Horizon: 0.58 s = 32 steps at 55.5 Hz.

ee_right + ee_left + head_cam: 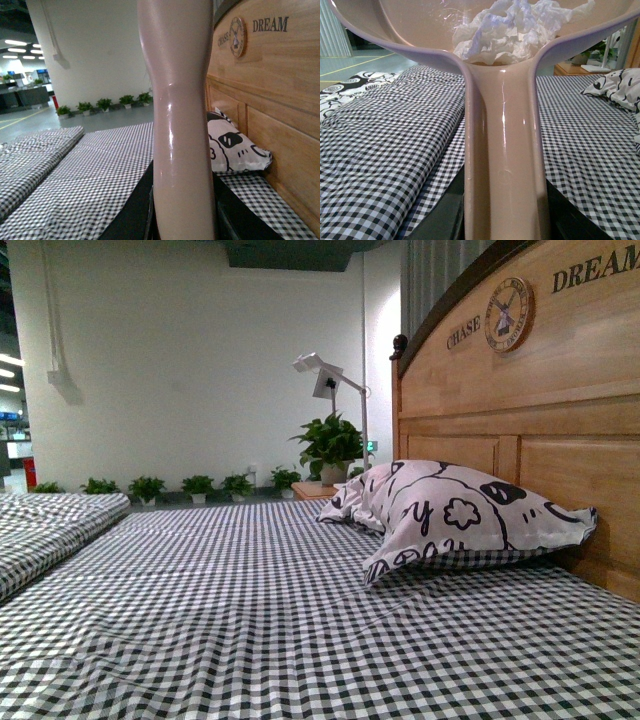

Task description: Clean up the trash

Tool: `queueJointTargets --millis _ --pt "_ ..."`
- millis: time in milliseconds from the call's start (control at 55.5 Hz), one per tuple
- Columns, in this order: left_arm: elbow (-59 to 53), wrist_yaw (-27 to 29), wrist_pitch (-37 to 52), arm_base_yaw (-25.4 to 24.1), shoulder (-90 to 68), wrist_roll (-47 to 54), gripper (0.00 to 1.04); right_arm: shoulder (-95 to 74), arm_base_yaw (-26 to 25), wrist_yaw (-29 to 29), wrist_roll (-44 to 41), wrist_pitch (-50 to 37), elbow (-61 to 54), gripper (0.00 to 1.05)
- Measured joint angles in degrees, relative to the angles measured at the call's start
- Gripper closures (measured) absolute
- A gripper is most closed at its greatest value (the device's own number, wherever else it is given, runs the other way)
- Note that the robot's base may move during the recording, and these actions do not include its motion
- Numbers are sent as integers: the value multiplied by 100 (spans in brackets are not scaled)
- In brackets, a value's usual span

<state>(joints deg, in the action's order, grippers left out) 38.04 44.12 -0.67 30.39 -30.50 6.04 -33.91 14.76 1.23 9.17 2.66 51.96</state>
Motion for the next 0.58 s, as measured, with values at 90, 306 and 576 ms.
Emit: queueJointTargets --millis 90,306,576 --pt "0 0 0 0 0 0 79 0 0 0 0 0 0 85" --pt "0 0 2 0 0 0 79 0 0 0 0 0 0 85" --pt "0 0 0 0 0 0 79 0 0 0 0 0 0 85"
